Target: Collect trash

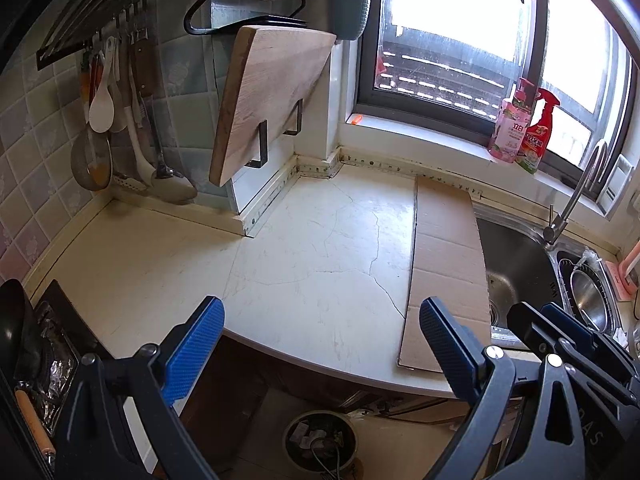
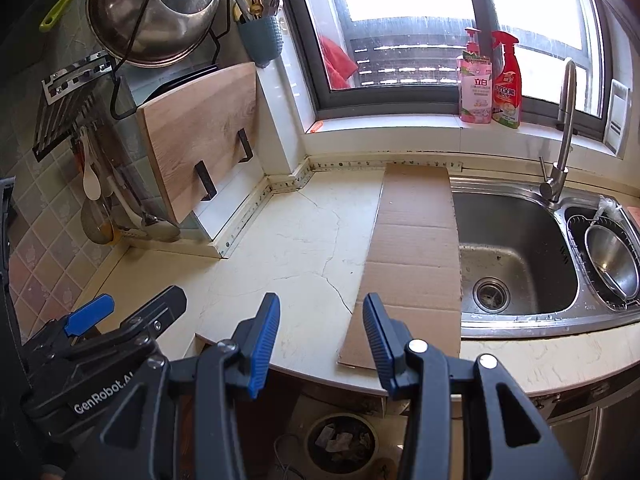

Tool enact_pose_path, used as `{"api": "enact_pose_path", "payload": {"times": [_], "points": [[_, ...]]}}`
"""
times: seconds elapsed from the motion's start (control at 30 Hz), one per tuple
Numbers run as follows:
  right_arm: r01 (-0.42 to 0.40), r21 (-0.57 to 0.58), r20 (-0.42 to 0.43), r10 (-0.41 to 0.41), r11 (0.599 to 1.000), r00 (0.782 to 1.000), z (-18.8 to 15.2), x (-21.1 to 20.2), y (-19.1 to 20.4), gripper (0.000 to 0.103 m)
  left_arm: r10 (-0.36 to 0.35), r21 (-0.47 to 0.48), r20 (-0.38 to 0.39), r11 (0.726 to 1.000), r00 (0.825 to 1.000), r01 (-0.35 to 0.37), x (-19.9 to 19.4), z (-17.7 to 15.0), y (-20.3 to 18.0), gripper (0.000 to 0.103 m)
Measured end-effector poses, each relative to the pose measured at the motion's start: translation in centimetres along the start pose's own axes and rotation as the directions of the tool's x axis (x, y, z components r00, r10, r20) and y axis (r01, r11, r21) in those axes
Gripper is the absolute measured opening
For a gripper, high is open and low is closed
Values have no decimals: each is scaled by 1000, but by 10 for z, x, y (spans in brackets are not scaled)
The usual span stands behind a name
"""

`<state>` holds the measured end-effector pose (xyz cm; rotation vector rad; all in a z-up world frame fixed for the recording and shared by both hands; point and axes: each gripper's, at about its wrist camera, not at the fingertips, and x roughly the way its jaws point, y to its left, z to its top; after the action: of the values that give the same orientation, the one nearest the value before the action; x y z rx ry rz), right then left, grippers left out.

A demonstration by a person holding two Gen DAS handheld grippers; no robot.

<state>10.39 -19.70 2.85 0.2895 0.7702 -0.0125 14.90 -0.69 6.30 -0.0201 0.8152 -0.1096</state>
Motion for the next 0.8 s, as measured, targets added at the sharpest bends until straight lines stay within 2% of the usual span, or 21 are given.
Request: {"api": "enact_pose_path", "payload": {"times": [0.8], "points": [[-7,3,-8,7,1000,1000,2,7,-6,44,1,-1,-19,1000,1000,-1,11,3,-5,97]]}}
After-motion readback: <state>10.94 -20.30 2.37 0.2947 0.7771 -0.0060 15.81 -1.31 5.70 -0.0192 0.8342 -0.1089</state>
